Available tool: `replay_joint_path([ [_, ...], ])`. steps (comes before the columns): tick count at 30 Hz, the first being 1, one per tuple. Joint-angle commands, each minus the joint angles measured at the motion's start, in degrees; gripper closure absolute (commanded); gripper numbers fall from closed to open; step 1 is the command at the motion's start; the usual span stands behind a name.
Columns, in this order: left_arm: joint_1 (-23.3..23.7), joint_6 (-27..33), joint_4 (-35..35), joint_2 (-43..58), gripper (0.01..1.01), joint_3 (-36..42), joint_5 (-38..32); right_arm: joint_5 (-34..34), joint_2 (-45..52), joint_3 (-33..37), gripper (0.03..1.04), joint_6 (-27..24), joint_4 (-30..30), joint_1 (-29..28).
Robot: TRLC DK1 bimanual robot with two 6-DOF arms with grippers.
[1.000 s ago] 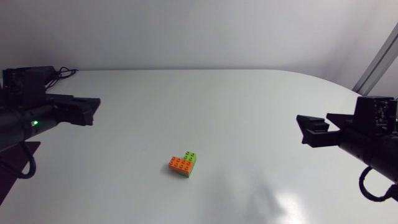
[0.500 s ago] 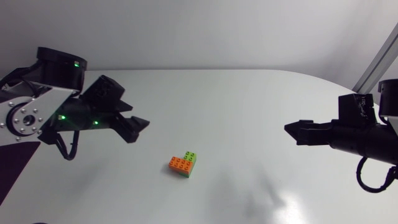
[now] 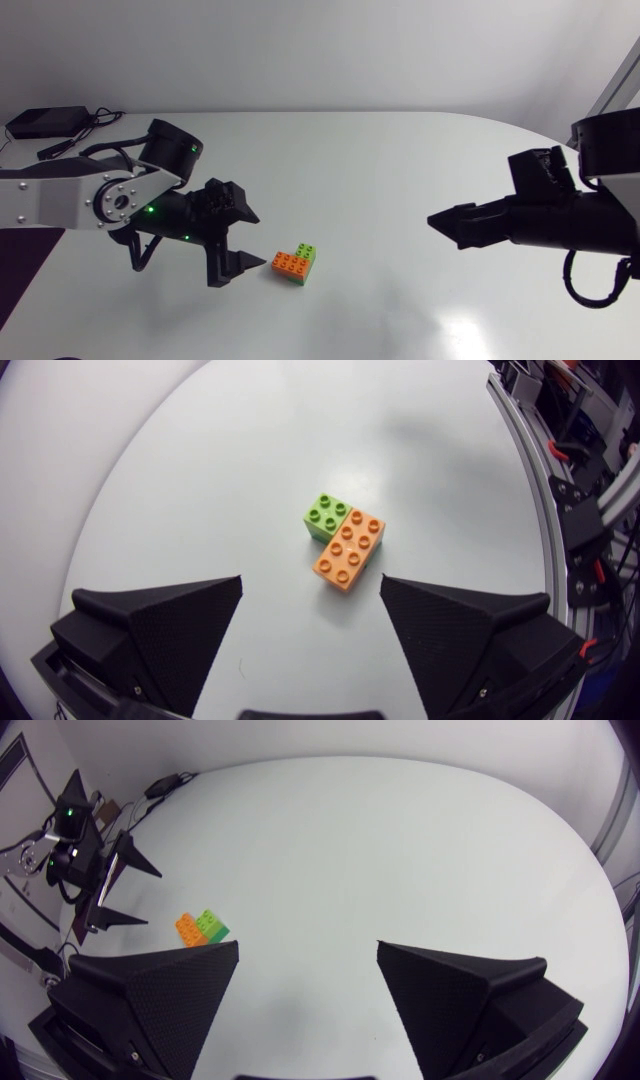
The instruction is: Separate the duplo bricks
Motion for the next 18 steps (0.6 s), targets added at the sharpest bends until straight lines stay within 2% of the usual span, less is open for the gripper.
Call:
replay_joint_path([
  [1,-0.5,6.8,-1.1,2.1,0.057,1.0,1.4,0.3,2.7,1.6,0.06,-4.5,-2.2,2.0],
  [9,-1.2,15.9,-1.3,7.8,0.07,3.6,2.9,-2.0,7.0,2.6,0.06,-13.4,-5.9,5.9],
  [12,-1.4,18.6,-2.9,10.1,0.072,5.6,2.9,-2.0,7.4,2.6,0.06,-22.2,-6.2,6.9],
  [18,-2.1,22.7,-6.9,14.9,0.102,10.4,3.3,-4.9,11.2,3.7,0.06,-25.2,-6.7,7.6],
])
